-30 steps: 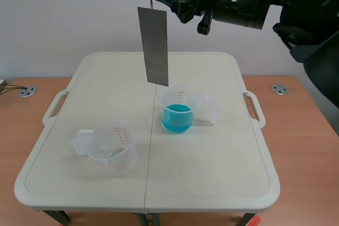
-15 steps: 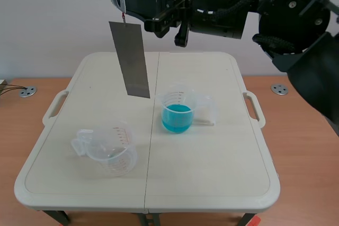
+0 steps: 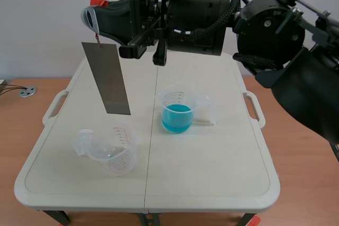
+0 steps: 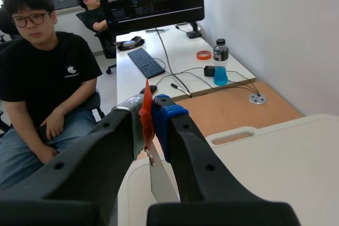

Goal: Hold the metal plate by the orange handle, dip it into the blue solution, take it out and point at it, then put the plate back in the beaker on the left.
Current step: 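Put the plate into the left beaker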

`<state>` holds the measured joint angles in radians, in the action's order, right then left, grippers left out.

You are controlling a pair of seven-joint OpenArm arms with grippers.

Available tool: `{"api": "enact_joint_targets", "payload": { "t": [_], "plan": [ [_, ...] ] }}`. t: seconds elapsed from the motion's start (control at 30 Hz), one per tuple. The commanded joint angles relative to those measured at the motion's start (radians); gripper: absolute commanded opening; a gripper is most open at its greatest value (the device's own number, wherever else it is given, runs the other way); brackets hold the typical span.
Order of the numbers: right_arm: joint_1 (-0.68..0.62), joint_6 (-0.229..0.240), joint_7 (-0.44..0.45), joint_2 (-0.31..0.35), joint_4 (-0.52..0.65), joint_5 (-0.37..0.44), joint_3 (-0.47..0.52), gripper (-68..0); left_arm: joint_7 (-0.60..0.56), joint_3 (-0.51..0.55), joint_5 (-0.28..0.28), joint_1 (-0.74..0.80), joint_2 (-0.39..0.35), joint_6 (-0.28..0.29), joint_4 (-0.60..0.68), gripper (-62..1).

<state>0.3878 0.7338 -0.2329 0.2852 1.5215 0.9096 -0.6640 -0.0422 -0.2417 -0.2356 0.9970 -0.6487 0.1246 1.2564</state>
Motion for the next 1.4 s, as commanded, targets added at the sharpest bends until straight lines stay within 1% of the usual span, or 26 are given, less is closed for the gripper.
{"api": "enact_joint_targets", "payload": {
  "t": [0.0, 0.23, 0.5, 1.03, 1.37],
  "plan": [
    [0.028, 0.012, 0.018, -0.012, 0.021, 0.014, -0.011, -66.0, -0.008, 0.004, -0.003, 0.003, 0.0, 0.002, 0.006, -58.2],
    [0.028, 0.012, 0.023, -0.036, 0.021, 0.003, -0.048, -66.0, -0.008, 0.004, -0.003, 0.003, 0.0, 0.002, 0.006, -58.2],
    [0.027, 0.012, 0.022, -0.067, 0.021, -0.046, -0.049, -66.0, -0.009, 0.004, -0.003, 0.003, 0.0, 0.002, 0.006, -58.2],
    [0.01, 0.012, 0.013, -0.073, 0.01, -0.076, -0.051, -66.0, -0.009, 0.005, -0.003, 0.002, 0.0, 0.002, 0.006, -58.2],
    [-0.006, 0.012, 0.037, -0.08, -0.056, -0.104, -0.051, -66.0, -0.009, 0.005, -0.004, 0.002, 0.0, 0.002, 0.006, -58.2]
  ]
}}
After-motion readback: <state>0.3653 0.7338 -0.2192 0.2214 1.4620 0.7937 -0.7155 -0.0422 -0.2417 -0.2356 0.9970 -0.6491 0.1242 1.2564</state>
